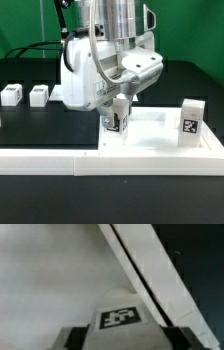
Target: Assemble square table
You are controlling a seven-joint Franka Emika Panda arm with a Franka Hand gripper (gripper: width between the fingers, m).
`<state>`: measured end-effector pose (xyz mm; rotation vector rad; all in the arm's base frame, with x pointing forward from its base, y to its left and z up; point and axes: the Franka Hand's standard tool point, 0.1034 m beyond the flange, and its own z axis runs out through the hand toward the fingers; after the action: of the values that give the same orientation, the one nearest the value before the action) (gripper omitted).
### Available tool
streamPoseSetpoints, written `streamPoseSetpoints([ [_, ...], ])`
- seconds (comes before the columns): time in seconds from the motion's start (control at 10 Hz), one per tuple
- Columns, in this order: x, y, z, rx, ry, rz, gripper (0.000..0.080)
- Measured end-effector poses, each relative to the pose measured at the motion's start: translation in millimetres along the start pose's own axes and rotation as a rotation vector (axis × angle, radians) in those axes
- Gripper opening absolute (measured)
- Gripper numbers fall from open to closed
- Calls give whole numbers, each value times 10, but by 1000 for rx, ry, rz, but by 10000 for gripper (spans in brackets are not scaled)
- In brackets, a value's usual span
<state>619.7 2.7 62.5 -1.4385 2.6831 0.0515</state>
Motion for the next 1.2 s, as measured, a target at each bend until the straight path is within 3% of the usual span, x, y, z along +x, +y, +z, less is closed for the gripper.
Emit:
streamPoseSetpoints([
  [0.1, -7, 3, 5, -1, -2, 9, 388],
  [0.2, -8, 5, 8, -1, -2, 5, 388],
  [0.3, -7, 7, 11, -1, -1, 5, 566],
  [0.4, -6, 8, 15, -2, -1, 5, 632],
  [1.2, -79, 14, -86, 4, -16, -66, 649],
])
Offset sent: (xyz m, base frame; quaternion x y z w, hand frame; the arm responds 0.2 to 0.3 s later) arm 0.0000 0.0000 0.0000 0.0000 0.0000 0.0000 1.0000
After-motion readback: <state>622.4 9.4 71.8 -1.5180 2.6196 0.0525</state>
